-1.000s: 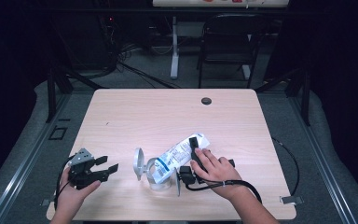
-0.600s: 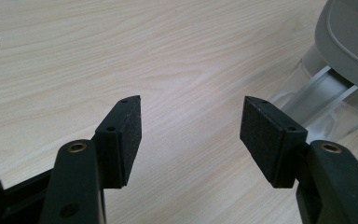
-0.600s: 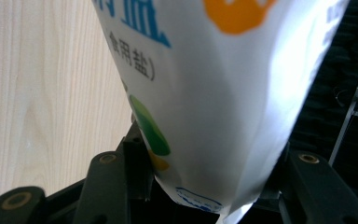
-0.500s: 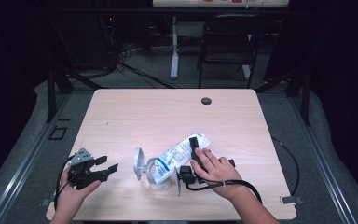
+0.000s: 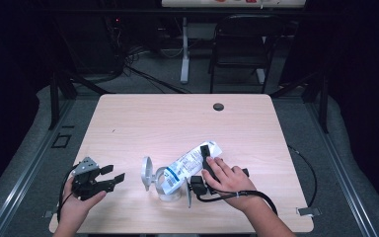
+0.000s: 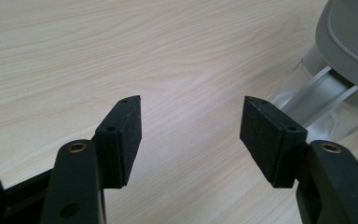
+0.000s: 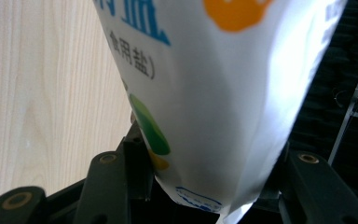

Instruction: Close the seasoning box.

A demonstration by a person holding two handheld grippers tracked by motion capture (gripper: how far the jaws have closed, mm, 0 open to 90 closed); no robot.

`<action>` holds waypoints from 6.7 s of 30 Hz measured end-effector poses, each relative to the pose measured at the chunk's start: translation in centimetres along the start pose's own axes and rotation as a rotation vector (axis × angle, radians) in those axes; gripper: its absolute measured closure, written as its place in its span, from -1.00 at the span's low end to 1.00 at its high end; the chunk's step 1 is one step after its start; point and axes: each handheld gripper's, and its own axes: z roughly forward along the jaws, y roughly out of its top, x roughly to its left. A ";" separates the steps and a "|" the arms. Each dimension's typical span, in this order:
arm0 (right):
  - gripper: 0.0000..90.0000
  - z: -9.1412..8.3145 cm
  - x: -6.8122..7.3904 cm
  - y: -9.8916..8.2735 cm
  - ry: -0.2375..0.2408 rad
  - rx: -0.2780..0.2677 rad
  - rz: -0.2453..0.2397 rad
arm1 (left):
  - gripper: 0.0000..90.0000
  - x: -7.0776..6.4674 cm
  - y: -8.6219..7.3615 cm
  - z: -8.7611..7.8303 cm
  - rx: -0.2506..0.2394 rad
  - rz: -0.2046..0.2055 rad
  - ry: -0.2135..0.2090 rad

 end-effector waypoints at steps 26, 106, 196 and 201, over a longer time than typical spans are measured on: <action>0.15 -0.1 -0.1 -0.1 -0.005 0.000 -0.009 | -0.13 0.0 0.0 0.0 0.000 0.002 0.001; 0.19 -0.1 -0.3 -0.1 -0.012 -0.020 -0.021 | -0.13 0.2 -0.1 0.0 -0.007 -0.004 0.005; 0.23 -0.4 -0.6 -0.2 -0.024 -0.023 -0.053 | -0.13 0.3 -0.1 0.0 -0.006 -0.007 0.008; 0.23 -0.4 -0.6 -0.2 -0.025 -0.025 -0.056 | -0.13 0.3 -0.1 0.0 -0.007 -0.008 0.006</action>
